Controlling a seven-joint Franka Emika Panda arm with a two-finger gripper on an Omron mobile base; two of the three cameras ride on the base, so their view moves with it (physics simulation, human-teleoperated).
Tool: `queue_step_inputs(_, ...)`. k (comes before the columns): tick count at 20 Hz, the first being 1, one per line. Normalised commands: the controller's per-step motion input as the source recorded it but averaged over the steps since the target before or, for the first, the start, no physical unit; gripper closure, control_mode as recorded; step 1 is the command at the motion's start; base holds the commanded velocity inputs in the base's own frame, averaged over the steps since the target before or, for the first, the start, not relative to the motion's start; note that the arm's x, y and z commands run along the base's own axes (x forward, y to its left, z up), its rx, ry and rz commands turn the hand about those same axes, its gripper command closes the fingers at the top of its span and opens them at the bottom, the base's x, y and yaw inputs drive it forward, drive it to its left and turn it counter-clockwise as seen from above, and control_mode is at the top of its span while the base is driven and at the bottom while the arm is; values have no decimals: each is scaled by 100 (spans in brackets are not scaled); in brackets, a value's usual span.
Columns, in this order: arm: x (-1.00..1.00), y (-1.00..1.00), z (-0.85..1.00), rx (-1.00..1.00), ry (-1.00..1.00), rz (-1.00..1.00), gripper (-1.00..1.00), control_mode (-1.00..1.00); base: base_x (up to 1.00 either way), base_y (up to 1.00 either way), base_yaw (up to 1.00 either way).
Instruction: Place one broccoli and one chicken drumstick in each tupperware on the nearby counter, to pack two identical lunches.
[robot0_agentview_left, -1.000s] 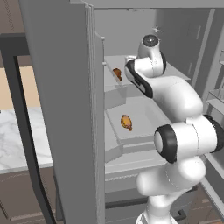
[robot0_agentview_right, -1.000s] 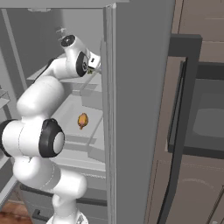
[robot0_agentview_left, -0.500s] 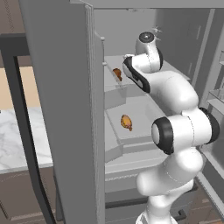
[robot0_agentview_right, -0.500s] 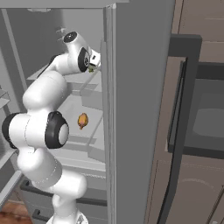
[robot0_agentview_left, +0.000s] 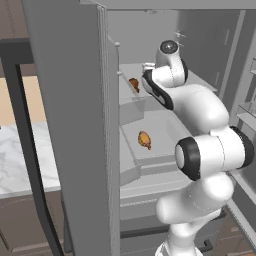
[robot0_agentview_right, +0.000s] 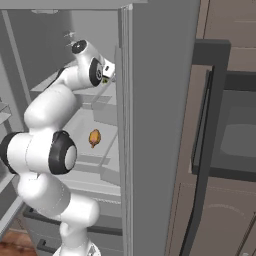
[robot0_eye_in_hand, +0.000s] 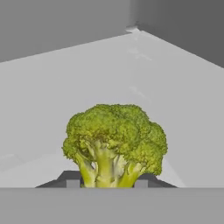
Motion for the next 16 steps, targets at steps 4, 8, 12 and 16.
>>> queue_step_inputs(4, -53, -16, 3, 5, -9, 0, 100, -100, 0, 0, 0)
queue_step_inputs(8, -92, -5, 31, 1, 0, 0, 100, -100, 0, 0, 0)
queue_step_inputs(12, -78, 6, 43, 0, 6, 0, 100, -100, 0, 0, 0)
queue_step_inputs(16, -95, 24, 31, 0, 3, 1, 100, -100, 0, 0, 0)
